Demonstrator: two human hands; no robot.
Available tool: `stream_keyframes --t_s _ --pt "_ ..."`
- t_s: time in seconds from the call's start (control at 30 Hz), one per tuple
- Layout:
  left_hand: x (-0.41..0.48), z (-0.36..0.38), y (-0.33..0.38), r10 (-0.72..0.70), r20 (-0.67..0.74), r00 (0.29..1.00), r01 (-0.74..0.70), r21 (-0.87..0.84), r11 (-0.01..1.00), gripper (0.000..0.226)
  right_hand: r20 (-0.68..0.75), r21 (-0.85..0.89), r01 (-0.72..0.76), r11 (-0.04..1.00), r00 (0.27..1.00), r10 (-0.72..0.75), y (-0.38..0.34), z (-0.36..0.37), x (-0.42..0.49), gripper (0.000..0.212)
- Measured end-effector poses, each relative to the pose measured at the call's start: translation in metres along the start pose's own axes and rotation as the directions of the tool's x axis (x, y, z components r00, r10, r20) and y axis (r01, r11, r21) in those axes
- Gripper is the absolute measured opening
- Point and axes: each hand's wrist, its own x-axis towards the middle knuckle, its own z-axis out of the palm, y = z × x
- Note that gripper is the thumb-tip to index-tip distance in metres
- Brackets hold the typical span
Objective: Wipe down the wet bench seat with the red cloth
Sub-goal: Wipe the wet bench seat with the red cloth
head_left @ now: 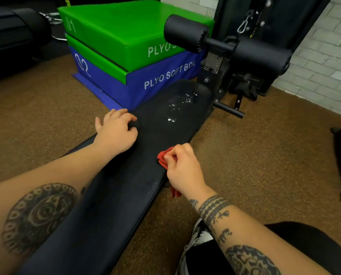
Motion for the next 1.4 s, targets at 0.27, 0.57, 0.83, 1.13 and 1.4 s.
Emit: stream_keyframes --t_s 0.27,0.57,0.83,1.13,1.4 --pt "-0.033 -0.015 -0.018 -0.003 0.037 0.999 0.002 0.027 1.0 0.034 -0.06 0.216 0.213 0.953 0.977 -0.205 -0.029 -0.013 -0.021 0.014" --pt "-0.054 -0.026 -0.046 -0.045 0.064 0.997 0.041 0.056 0.998 0.033 0.148 -0.234 0.251 0.939 0.964 -0.22 -0.044 0.019 -0.029 0.012" --pt "-0.049 -0.036 -0.012 -0.082 0.067 0.994 0.106 -0.576 0.811 0.017 0.211 0.573 -0.185 0.799 0.975 0.075 -0.077 0.001 -0.016 0.018" --pt "-0.041 -0.039 0.055 -0.039 0.31 0.95 0.309 -0.917 0.252 0.034 0.354 0.832 -0.428 0.352 0.899 0.257 -0.099 -0.039 0.043 0.029" --pt "0.0 -0.025 0.032 0.028 -0.115 0.993 -0.091 -0.595 0.799 0.02 0.008 0.27 -0.361 0.893 0.928 0.372 -0.008 -0.062 0.123 0.036"
